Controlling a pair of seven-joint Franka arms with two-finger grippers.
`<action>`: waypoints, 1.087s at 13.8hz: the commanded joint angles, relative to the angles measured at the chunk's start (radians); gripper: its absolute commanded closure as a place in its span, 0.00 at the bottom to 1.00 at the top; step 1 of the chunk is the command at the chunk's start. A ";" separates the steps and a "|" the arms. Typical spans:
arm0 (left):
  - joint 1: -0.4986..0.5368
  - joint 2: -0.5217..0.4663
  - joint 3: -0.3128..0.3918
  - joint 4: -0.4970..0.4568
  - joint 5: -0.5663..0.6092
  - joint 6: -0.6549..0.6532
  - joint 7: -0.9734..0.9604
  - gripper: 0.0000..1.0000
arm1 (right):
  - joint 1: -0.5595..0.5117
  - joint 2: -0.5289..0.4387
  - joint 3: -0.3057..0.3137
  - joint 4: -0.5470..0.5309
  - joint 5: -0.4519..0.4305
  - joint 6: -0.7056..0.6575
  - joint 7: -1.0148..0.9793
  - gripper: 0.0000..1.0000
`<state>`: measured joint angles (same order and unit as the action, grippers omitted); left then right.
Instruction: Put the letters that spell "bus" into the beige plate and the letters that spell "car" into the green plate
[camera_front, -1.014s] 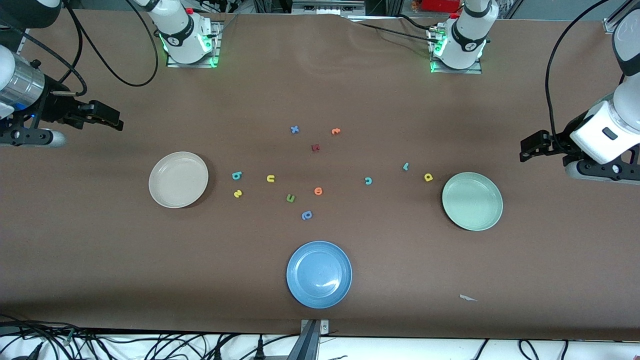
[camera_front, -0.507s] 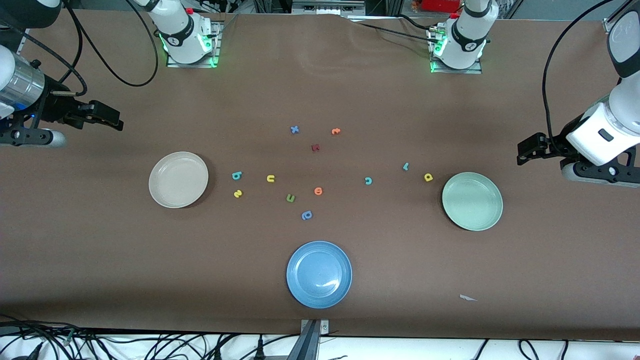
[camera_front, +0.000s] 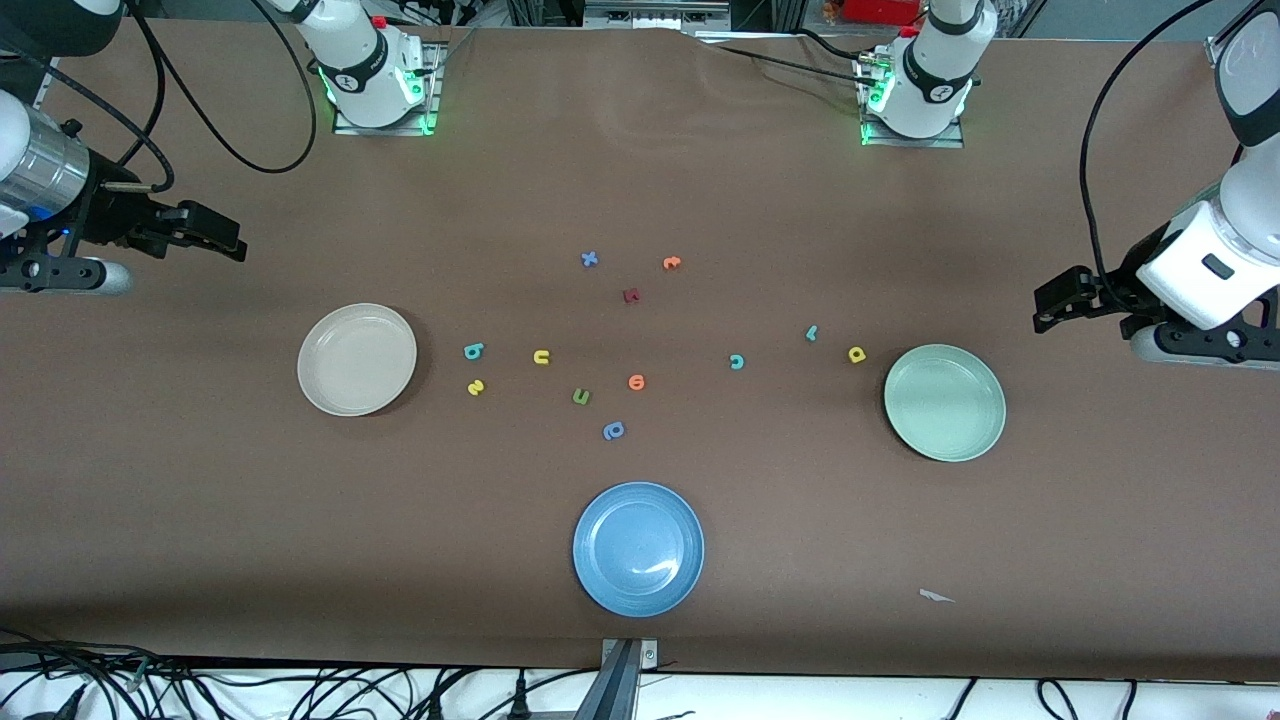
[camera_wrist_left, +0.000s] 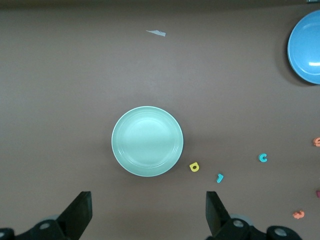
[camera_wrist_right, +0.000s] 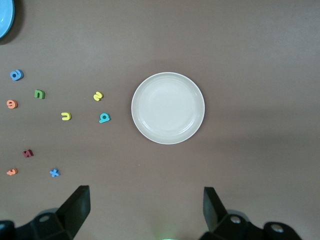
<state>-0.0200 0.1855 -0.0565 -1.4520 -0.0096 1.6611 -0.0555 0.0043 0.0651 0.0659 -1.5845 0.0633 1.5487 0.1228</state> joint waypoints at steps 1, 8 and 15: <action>0.000 -0.017 0.000 0.012 -0.021 -0.020 -0.035 0.00 | -0.006 -0.018 0.006 -0.012 0.013 0.002 0.008 0.00; 0.002 -0.012 0.004 0.007 -0.016 -0.029 -0.029 0.00 | -0.006 -0.018 0.006 -0.012 0.013 0.002 0.008 0.00; 0.011 0.008 0.011 -0.007 -0.018 -0.046 -0.032 0.00 | -0.006 -0.018 0.006 -0.012 0.013 0.001 0.008 0.00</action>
<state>-0.0077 0.1854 -0.0465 -1.4629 -0.0096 1.6374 -0.0787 0.0043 0.0651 0.0659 -1.5845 0.0633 1.5487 0.1228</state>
